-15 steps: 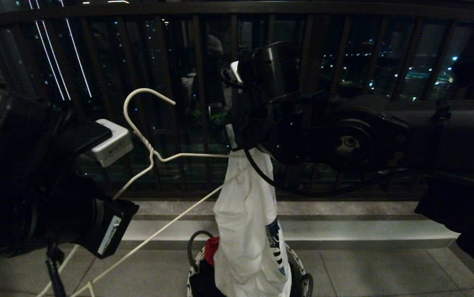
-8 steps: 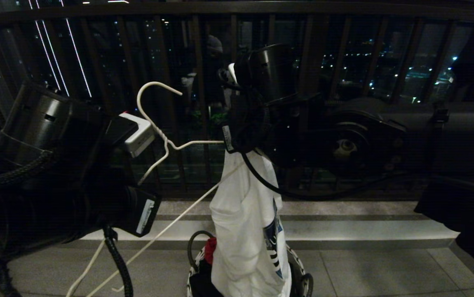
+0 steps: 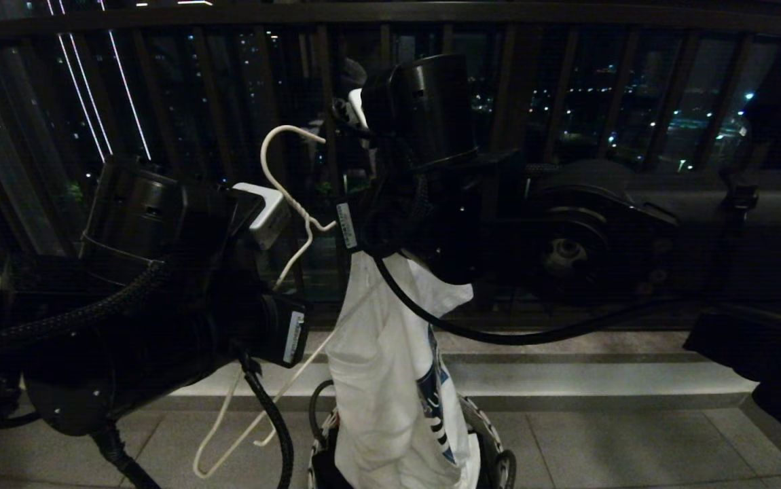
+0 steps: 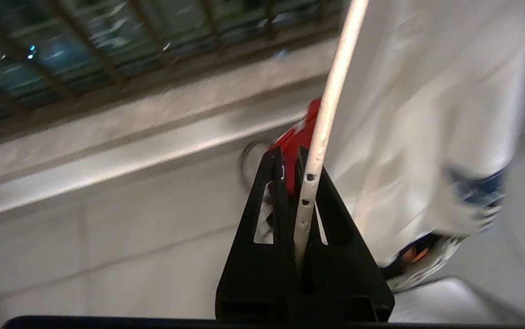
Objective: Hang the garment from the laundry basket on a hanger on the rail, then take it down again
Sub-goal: Hang the clothes on the clothes rack
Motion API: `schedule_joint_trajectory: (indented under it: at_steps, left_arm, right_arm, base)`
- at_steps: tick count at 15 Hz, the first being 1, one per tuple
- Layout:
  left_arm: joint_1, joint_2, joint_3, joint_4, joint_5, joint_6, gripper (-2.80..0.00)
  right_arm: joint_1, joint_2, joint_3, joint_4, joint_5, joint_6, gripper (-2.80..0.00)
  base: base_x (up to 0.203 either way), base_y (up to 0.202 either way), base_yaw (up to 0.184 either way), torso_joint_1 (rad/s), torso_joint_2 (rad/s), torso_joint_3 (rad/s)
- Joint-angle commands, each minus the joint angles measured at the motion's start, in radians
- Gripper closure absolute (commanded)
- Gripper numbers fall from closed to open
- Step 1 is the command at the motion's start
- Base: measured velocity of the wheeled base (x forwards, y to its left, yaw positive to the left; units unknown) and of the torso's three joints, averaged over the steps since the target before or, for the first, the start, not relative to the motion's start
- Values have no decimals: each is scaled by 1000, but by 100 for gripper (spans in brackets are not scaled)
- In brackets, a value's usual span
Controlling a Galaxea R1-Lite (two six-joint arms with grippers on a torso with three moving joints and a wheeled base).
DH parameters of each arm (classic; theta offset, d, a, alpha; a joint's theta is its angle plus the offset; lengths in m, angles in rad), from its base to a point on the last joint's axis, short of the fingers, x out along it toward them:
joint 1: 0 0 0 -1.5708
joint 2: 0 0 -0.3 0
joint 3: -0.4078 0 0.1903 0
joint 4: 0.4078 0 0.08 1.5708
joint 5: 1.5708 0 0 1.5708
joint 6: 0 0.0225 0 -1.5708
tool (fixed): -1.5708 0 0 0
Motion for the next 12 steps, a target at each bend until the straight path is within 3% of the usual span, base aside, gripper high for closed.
schedule_joint_trajectory:
  at_steps: [1,3,5,6,12]
  left_arm:
    - [-5,14,31,-83,-45,-23,0]
    - [-4,28,55,-163,-98,-35,0]
    - [-3,48,59,-220,-100,-70,0]
    - [-2,51,59,-251,-100,-100,0]
    - [30,64,61,-367,-101,-134,0]
  right_arm:
    - [-3,-30,11,-6,57,73,0]
    - [-15,-71,46,-6,127,136,0]
    - [-22,-106,86,-6,169,187,0]
    - [-23,-118,105,-8,180,200,0]
    - [-19,-138,130,-19,202,235,0]
  base:
    - [0,0,0,0,0,0]
    - [0,0,0,0,0,0]
    - [0,0,0,0,0,0]
    - [0,0,0,0,0,0]
    - [0,0,0,0,0,0]
